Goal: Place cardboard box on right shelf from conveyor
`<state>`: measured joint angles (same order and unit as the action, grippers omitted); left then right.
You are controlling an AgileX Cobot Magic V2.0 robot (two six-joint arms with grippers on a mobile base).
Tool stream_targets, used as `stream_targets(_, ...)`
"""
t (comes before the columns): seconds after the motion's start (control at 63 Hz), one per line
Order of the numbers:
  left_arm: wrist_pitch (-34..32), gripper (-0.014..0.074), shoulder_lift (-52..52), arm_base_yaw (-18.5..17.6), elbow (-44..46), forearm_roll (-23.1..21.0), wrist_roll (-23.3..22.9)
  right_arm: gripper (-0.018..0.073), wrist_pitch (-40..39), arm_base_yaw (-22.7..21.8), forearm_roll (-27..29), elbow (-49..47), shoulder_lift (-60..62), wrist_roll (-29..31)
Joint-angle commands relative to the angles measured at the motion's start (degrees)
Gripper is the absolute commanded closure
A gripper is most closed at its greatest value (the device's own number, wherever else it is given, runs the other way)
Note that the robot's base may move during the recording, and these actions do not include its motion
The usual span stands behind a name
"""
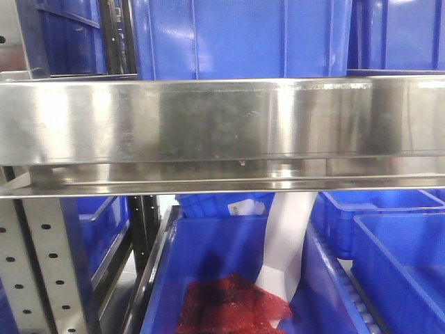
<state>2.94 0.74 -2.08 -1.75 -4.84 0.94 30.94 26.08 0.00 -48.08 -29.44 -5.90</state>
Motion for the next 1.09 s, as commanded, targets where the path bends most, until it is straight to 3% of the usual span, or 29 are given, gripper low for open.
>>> stream_targets(0.0,-5.19,0.0715,0.69,-0.2,0.19,-0.37,-0.29,0.0345,-6.02,-0.28,0.0,-1.68,-0.39,0.57)
stream_targets(0.333,-5.19,0.0715,0.69,-0.2,0.19,-0.37,-0.29,0.0345,-9.27,-0.28,0.0,-1.68,-0.98,0.57)
stream_targets(0.587,-5.19,0.0715,0.69,-0.2,0.19,-0.37,-0.29,0.0345,-9.82,-0.28,-12.12,-2.46,-6.68,2.5)
stream_targets(0.92,-5.19,0.0715,0.69,-0.2,0.19,-0.37,-0.29,0.0345,-9.46,-0.22,-23.52,-10.34,-18.24,23.38)
stream_targets(1.079,-5.19,0.0715,0.69,-0.2,0.19,-0.37,-0.29,0.0345,-9.46,-0.22,-25.86,-14.06,-24.02,34.59)
